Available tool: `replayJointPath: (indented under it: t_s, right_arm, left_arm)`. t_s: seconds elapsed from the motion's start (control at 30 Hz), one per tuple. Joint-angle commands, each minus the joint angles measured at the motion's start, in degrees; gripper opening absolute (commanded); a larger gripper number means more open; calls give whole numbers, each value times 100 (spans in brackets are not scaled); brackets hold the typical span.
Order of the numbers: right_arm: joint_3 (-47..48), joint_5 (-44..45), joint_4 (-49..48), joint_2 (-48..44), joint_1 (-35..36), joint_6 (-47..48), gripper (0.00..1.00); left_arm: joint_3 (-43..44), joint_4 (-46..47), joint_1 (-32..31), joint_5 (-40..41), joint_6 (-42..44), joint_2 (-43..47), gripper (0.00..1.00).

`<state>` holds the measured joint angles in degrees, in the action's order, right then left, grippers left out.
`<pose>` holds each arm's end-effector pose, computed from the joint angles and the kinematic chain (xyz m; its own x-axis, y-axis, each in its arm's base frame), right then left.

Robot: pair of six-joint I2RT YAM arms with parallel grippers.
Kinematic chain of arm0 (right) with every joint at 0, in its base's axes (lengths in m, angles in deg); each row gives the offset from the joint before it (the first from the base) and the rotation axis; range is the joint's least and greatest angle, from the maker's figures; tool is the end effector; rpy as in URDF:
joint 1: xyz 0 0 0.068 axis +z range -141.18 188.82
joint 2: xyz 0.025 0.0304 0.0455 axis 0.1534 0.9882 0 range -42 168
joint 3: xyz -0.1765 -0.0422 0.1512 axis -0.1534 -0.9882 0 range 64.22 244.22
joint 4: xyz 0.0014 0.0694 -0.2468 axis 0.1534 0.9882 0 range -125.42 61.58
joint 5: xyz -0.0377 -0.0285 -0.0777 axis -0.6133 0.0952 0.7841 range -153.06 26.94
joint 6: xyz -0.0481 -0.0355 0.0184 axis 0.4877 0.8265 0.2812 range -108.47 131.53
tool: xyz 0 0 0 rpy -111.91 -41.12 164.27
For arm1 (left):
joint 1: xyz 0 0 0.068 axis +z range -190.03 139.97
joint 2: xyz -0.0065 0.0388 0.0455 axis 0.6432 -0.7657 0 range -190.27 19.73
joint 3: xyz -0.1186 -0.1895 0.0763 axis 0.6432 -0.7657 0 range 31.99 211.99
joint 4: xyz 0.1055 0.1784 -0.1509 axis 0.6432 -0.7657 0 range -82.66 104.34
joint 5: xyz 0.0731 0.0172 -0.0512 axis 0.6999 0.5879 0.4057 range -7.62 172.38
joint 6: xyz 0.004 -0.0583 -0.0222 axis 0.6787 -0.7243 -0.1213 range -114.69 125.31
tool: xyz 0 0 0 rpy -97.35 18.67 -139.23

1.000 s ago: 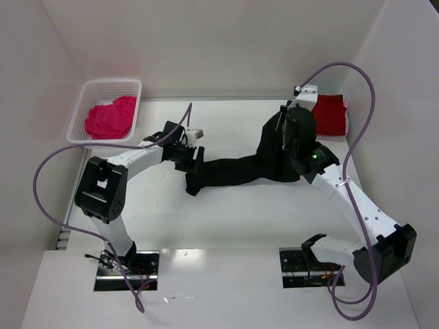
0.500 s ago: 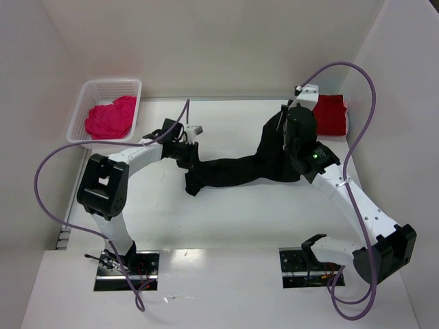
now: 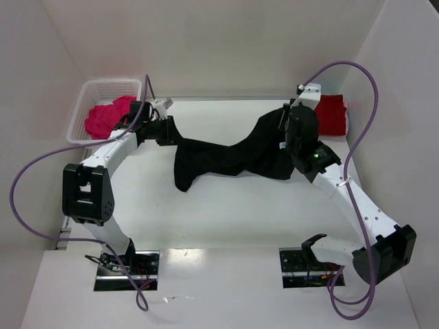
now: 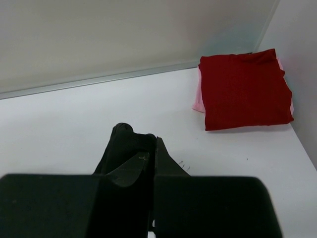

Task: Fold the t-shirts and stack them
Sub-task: Flatten out the tshirt

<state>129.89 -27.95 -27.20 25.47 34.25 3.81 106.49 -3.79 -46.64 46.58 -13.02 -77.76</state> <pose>0.2701 0.0980 0.3550 -0.1341 0.0580 -0.9893 0.1801 0.9831 0.0332 0.3726 -0.0712 0.2251 -0.7872 -0.1655 -0.5941 0.2987 0.7405 -0.6021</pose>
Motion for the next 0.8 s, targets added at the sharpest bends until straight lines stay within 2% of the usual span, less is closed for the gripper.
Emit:
replayJointPath:
  t_s: [0.0,0.03,0.07,0.2,0.3,0.53,0.63,0.77]
  right_arm:
    - [166,92,-348,-154,-47,26,0]
    - [166,92,-348,-154,-47,26,0]
    - [166,92,-348,-154,-47,26,0]
    - [113,92,-348,-154,-47,26,0]
    - [113,92,-348,-154,-47,26,0]
    - [166,92,-348,-102,-47,26,0]
    - [166,92,-401,-49,-47,26,0]
    - [218,31,-401,-49,-47,26,0]
  left_arm:
    - [169,319,46,-394,-224,-181,29]
    - [170,319,46,-394,-224,-261,42]
    - [292,319,46,-394,-224,-261,48]
    - [407,161,46,-262,-75,-341,64]
    - [320,-129,46,-201,127,-218,68]
    - [-883,-314,46,-182,75,371,72]
    - [-1270,-235,-243,-104,-144,371,72]
    - [-1271,-121,-525,449,-302,249,72]
